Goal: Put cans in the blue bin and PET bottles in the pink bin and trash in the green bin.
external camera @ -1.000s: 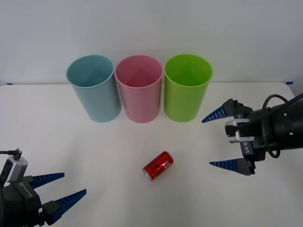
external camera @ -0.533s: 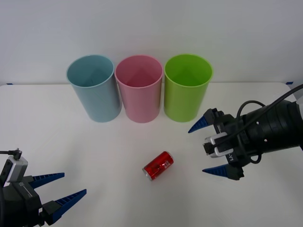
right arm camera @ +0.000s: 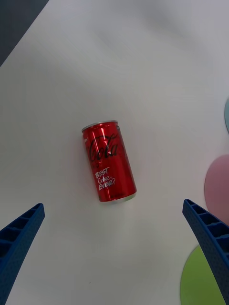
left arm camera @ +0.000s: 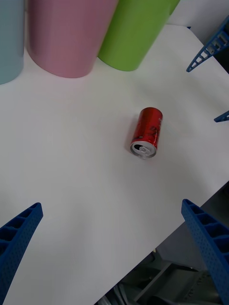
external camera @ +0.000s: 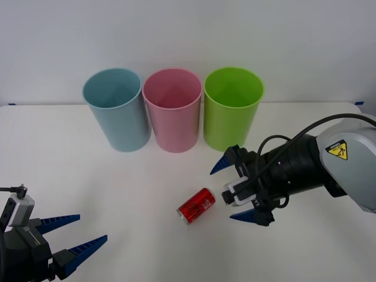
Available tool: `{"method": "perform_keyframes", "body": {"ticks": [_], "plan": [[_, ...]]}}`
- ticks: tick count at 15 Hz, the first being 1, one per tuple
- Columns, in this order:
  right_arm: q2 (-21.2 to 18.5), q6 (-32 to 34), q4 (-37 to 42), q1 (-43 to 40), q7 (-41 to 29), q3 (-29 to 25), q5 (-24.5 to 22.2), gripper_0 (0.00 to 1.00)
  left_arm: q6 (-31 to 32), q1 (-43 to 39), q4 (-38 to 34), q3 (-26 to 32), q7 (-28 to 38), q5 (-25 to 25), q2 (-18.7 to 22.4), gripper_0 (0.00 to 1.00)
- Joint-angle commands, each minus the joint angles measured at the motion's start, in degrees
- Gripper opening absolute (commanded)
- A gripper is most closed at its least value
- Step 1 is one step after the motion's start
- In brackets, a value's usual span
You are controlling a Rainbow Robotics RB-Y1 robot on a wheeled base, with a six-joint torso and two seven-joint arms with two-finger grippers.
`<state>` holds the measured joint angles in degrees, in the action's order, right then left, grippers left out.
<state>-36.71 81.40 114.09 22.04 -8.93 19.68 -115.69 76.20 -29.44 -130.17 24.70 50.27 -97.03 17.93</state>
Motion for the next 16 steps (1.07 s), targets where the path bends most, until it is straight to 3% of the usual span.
{"method": "perform_keyframes", "body": {"ticks": [1,4,11,13,16], "plan": [[1.7,0.0,-1.1,0.4,1.7,1.9,-3.2,1.00,0.0,0.0,0.0,0.0,0.0,0.0,0.0,1.00],[3.1,-0.1,-1.7,0.6,2.8,3.6,-6.2,1.00,0.0,0.0,0.0,0.0,0.0,0.0,0.0,1.00],[9.1,-2.7,-10.9,3.1,5.4,7.7,-8.4,1.00,0.0,0.0,0.0,0.0,0.0,0.0,0.0,1.00],[11.4,-3.7,-12.7,4.1,6.3,8.4,-11.2,1.00,0.0,0.0,0.0,0.0,0.0,0.0,0.0,1.00],[11.7,-6.7,-16.4,6.2,6.4,11.3,-12.4,1.00,0.0,0.0,0.0,0.0,0.0,0.0,0.0,1.00]]}}
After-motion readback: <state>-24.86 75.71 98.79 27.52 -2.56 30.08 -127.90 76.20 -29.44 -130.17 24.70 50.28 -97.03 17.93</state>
